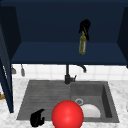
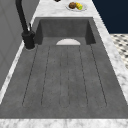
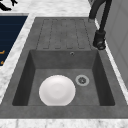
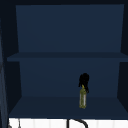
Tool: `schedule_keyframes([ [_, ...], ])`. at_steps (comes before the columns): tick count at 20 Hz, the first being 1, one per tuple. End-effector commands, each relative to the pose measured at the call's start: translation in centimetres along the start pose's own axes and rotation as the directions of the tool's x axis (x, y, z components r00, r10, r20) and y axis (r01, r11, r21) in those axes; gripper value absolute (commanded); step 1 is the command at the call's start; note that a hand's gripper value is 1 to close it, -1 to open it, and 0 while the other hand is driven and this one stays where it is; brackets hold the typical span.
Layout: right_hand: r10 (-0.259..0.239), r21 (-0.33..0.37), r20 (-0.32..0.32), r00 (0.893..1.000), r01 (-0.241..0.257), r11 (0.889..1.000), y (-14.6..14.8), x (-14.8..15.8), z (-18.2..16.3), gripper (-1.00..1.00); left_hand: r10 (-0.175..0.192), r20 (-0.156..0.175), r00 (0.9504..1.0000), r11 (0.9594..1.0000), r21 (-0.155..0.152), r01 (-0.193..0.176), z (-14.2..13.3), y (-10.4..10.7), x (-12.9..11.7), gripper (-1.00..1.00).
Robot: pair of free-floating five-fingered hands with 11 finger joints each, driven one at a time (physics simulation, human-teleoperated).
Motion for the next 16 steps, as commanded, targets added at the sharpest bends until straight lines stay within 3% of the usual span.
schedule_keyframes([
  [1,0.014,0.06,0.03,0.999,-0.016,0.998,0.5,-0.4,-1.0,-1.0,0.0,0.0,1.0,1.0,0.0,0.0,0.0,0.0,0.0,0.0],
  [9,0.018,-0.078,-0.039,0.999,-0.021,0.997,1.6,0.7,0.3,-1.0,0.0,0.0,1.0,1.0,0.0,0.0,0.0,0.0,0.0,0.0],
  [16,0.01,-0.093,-0.05,0.999,-0.015,0.996,3.3,1.3,2.2,-1.0,0.0,0.0,1.0,1.0,0.0,0.0,0.0,0.0,0.0,0.0],
])
